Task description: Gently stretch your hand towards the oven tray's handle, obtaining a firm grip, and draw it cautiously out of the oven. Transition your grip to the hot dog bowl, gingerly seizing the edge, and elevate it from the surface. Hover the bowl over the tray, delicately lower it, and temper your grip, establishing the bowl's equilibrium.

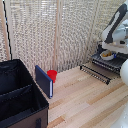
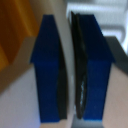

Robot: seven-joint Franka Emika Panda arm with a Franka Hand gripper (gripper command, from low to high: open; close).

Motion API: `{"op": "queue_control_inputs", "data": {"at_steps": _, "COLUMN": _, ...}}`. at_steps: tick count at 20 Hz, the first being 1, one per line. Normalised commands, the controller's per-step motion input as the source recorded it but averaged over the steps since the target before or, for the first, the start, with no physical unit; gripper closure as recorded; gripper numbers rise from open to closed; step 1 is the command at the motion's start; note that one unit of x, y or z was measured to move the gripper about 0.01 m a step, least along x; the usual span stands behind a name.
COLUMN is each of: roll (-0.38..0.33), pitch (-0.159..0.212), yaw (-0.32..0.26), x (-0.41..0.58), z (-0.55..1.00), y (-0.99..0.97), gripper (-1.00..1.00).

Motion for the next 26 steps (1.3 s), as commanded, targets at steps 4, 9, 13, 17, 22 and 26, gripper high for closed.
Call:
{"op": "queue_control_inputs", "data": {"at_steps": 4, "roll": 0.017, "pitch": -0.037, "yaw": -0.017, "x": -0.154, "z": -0.05, "y": -0.09, "gripper": 1.00}}
{"op": "queue_control_inputs", "data": {"at_steps": 9, "roll": -0.022, "pitch": -0.012, "yaw": -0.040, "x": -0.139, "z": 0.07, "y": 0.00, "gripper": -1.00}}
{"op": "queue_control_inputs", "data": {"at_steps": 13, "roll": -0.064, "pitch": 0.000, "yaw": -0.007, "x": -0.014, "z": 0.27, "y": 0.08, "gripper": -1.00}}
{"op": "queue_control_inputs", "data": {"at_steps": 17, "roll": -0.015, "pitch": 0.004, "yaw": -0.068, "x": -0.064, "z": 0.27, "y": 0.39, "gripper": -1.00}}
{"op": "queue_control_inputs", "data": {"at_steps": 22, "roll": 0.062, "pitch": 0.034, "yaw": -0.062, "x": 0.053, "z": 0.56, "y": 0.37, "gripper": -1.00}}
{"op": "queue_control_inputs", "data": {"at_steps": 26, "roll": 0.048, "pitch": 0.117, "yaw": -0.134, "x": 0.136, "z": 0.43, "y": 0.32, "gripper": -1.00}}
